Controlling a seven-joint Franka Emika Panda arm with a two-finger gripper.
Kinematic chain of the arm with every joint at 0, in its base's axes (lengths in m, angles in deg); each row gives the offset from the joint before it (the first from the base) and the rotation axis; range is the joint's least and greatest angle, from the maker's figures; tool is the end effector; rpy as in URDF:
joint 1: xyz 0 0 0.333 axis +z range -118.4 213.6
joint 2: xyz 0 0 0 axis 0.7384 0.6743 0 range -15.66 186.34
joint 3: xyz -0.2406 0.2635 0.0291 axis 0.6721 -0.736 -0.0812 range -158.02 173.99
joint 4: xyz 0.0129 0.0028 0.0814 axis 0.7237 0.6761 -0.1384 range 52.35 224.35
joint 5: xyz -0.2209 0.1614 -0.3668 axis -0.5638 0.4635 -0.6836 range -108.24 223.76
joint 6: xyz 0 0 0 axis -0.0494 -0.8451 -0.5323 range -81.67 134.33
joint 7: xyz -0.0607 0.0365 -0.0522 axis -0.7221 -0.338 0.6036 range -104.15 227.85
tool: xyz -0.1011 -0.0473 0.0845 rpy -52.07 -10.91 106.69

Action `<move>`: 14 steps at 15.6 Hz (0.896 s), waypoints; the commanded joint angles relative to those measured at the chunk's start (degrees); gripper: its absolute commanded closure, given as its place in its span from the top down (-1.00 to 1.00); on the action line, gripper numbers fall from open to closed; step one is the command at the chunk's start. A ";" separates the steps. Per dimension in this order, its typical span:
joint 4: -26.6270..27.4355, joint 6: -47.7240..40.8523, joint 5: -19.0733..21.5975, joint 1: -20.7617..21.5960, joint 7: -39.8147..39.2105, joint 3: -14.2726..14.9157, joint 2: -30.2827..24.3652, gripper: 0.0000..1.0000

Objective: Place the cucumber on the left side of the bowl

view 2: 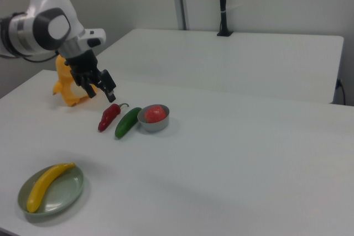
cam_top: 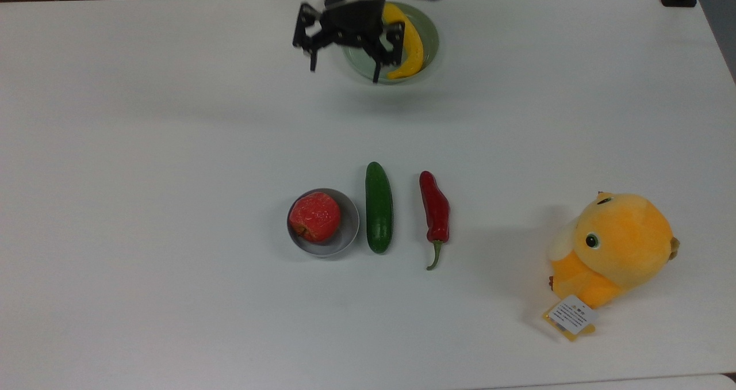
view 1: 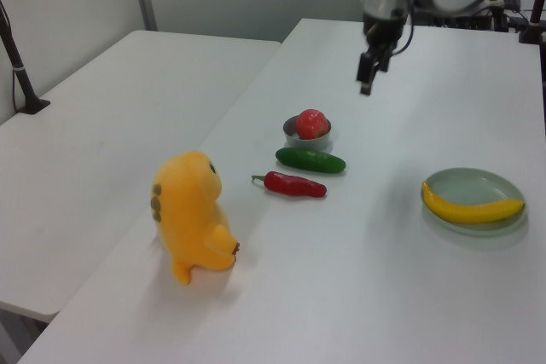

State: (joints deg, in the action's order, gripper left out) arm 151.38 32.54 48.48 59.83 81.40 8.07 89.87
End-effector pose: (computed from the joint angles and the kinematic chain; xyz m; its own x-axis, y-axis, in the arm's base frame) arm 0.6545 0.1254 0.4968 0.9881 -0.0639 0.1397 -0.0802 -0.9903 0.1138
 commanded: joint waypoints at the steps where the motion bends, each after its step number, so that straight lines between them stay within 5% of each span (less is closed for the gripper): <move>1: 4.28 -4.23 3.56 0.60 -4.43 2.80 -6.88 1.00; 4: 5.61 -3.79 5.50 0.60 -4.78 5.53 -8.48 1.00; 14: 4.90 -0.89 6.64 0.34 -4.69 5.53 -5.49 1.00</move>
State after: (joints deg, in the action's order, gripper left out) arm 155.72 30.23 53.43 59.82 77.70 13.32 84.35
